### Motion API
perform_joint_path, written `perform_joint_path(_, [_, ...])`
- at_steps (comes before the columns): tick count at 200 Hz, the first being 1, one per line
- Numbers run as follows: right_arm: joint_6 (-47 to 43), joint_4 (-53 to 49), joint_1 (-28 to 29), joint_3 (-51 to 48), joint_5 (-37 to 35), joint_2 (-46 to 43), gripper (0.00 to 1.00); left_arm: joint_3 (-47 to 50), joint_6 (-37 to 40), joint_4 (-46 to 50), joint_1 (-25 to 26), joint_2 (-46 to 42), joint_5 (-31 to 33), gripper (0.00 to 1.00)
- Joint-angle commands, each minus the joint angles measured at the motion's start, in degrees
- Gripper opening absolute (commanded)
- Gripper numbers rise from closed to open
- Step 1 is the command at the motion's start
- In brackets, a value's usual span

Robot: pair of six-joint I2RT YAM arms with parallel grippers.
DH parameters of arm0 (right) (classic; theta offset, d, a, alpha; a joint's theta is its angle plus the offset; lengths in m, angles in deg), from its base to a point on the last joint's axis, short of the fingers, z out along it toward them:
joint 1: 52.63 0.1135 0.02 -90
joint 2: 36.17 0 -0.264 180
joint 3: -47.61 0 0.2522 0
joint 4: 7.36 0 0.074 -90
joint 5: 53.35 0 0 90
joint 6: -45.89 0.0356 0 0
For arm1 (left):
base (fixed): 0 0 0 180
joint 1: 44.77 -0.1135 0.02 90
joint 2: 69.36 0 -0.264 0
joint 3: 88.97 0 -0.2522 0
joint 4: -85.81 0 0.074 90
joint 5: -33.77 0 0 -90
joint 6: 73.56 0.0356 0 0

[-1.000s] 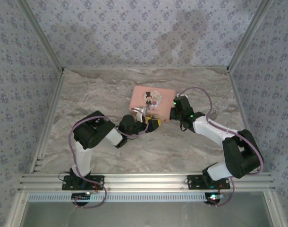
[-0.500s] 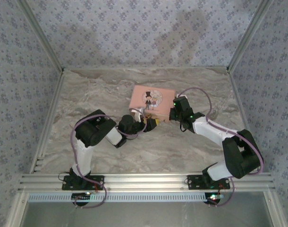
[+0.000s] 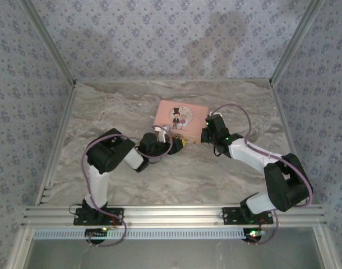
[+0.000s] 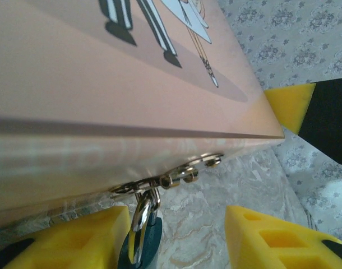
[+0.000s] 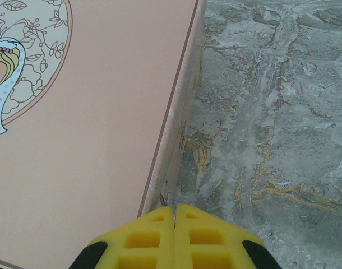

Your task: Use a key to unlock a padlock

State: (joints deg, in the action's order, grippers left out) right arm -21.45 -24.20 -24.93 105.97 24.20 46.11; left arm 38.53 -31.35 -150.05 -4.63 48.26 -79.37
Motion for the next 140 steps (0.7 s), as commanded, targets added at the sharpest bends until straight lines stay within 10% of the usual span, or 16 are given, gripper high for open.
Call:
perform_joint_path(1, [0.51,-0.53,0.52,-0.84,0.76,-0.52,0.0,-0.59,0.57,8.68,-0.5,-1.55,-2.23,0.42])
perform_joint_path(140, [0.2,-0.7,0.41,-1.7,1.27,-2.17,0.0,-3.75,-1.67,15.66,-1.5,-2.05,-7.09,0.12])
